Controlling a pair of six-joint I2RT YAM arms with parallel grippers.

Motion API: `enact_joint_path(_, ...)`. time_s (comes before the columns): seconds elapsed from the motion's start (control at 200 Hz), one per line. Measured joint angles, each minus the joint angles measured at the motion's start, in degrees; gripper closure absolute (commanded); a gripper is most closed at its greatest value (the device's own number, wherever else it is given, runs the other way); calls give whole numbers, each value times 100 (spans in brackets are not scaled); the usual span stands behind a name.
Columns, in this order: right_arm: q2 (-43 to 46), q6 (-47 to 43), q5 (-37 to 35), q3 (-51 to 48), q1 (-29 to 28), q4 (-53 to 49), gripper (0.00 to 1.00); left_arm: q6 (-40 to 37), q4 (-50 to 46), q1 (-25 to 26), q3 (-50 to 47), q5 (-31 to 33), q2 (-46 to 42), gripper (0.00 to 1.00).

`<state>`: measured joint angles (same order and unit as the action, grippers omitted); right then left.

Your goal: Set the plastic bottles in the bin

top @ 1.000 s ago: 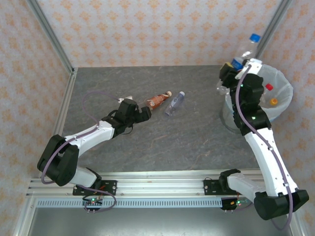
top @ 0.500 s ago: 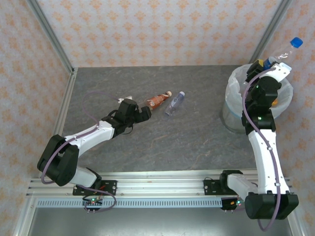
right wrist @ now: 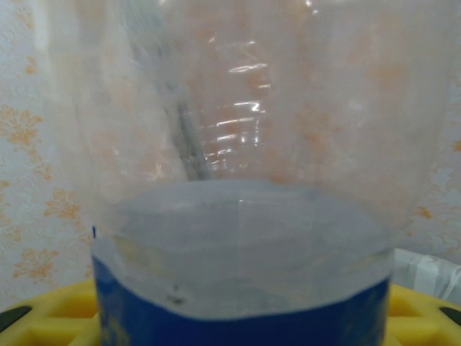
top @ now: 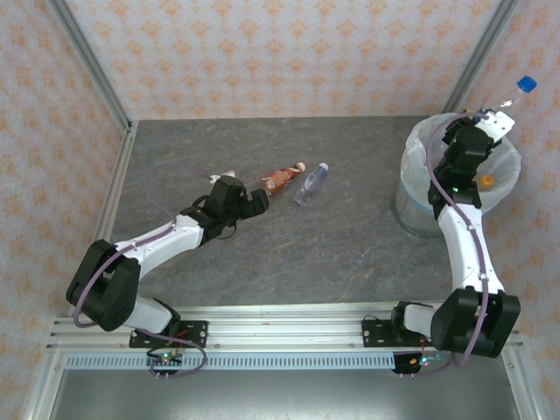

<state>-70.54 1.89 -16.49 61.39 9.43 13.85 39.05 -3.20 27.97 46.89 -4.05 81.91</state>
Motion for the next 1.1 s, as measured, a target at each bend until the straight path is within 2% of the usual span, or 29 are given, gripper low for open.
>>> enact_joint_path(0.13, -232, 125, 22, 0, 0, 26, 27, 2, 0, 0, 0, 0, 0, 0)
enact_joint_path(0.31, -170, 393, 103, -57, 0, -195, 11, 0, 0, 0, 0, 0, 0, 0)
enact_joint_path(0.365, -50, 457, 146, -90, 0, -365, 8, -2, 0, 0, 0, 0, -2, 0)
enact_joint_path(0.565, 695, 452, 190, -114, 0, -1005, 7, -61, 0, 0, 0, 0, -2, 0)
enact_joint_path(0.676, 1025, 455, 192, -114, 0, -1204, 4, -275, -22, 0, 28, 0, -2, 0)
enact_joint_path(0.706, 1078, 463, 210, -109, 0, -1285, 0, -341, -35, 0, 61, 0, 0, 0)
enact_joint_path(0.786, 1104, 516, 354, -66, 7, -1561, 1, -588, -70, -2, 243, 2, 15, 0)
enact_joint_path(0.926, 1078, 713, 990, -28, 15, -2135, 1, -1082, -210, -24, 876, -31, 313, 0)
enact_joint_path(1.101, 1078, 874, 2304, 166, -42, -2743, 1, -1707, -483, -90, 1578, -219, 927, 0)
